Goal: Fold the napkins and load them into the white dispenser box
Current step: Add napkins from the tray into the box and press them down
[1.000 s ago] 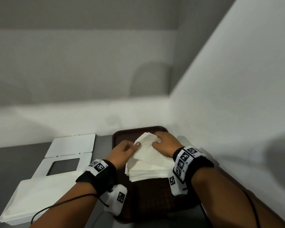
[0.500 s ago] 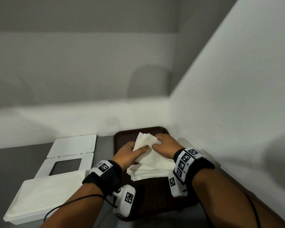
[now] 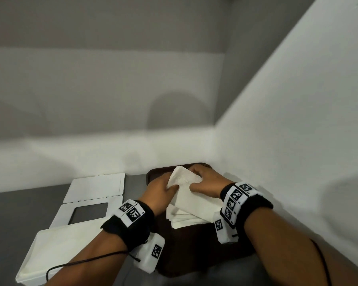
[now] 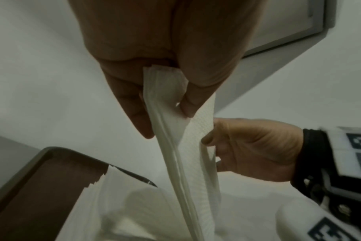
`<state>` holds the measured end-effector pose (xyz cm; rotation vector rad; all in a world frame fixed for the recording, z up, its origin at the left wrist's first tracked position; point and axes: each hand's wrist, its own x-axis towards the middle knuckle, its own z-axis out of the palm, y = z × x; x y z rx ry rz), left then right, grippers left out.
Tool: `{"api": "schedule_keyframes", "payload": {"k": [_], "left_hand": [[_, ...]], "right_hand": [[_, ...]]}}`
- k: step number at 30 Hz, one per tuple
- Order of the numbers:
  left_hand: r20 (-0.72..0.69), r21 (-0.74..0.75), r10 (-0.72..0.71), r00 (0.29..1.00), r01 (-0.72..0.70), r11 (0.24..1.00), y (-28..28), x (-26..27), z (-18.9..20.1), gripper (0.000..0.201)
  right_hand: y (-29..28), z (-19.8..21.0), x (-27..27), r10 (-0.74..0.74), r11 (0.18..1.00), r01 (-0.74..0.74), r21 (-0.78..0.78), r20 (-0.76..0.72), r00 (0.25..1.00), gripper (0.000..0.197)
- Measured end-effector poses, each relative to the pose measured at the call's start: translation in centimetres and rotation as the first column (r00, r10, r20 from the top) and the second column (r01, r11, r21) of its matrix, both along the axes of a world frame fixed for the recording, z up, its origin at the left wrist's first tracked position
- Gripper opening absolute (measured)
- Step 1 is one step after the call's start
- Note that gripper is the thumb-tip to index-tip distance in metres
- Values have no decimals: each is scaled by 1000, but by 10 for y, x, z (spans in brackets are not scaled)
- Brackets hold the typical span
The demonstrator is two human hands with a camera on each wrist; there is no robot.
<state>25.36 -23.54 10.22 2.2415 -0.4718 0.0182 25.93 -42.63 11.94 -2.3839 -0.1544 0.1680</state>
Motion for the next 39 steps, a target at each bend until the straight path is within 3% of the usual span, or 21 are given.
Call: {"api": "schedule_keyframes", "payload": {"k": [2, 6, 11, 13, 19, 22, 27, 30, 33, 39], "left_hand": [[-2, -34, -1, 1000, 1, 999, 19, -4, 8, 38], [-79, -101, 36, 996, -44, 994, 75, -8, 15, 34], [-201, -288, 100, 974, -156, 945, 156, -14, 10, 16], [-280, -361, 125, 952, -225, 905, 179, -16, 8, 19], [-345, -404, 217, 913, -353, 844, 267, -26, -7, 32], [-390, -408, 228, 892, -390, 826, 293, -33, -22, 17], [-375, -281, 275, 885, -392, 876, 313, -44, -50, 18], [-363, -166, 348, 864, -428, 889, 318, -48, -68, 21], [-288, -80, 421, 860, -460, 884, 315, -51, -79, 38], [-220, 57, 483, 847, -483, 874, 312, -55, -91, 53]], "right_hand": [[10, 5, -2, 25, 998, -28, -57, -47, 999, 26], [37, 8, -4, 41, 997, -47, -54, -112, 993, 34], [85, -2, -6, 48, 996, -36, 77, -157, 986, 31], [105, -10, -9, 38, 983, -4, 181, -186, 982, 28], [189, -46, -17, 40, 823, 164, 544, -343, 939, 33], [218, -58, -20, 11, 758, 223, 613, -353, 936, 29], [239, -79, -22, -184, 892, 244, 380, -188, 965, 9], [242, -89, -28, -218, 959, 232, 163, -99, 971, 20], [247, -97, -37, -239, 971, 239, -20, 9, 971, 24], [256, -101, -55, -218, 971, 223, -87, 59, 974, 28]]}}
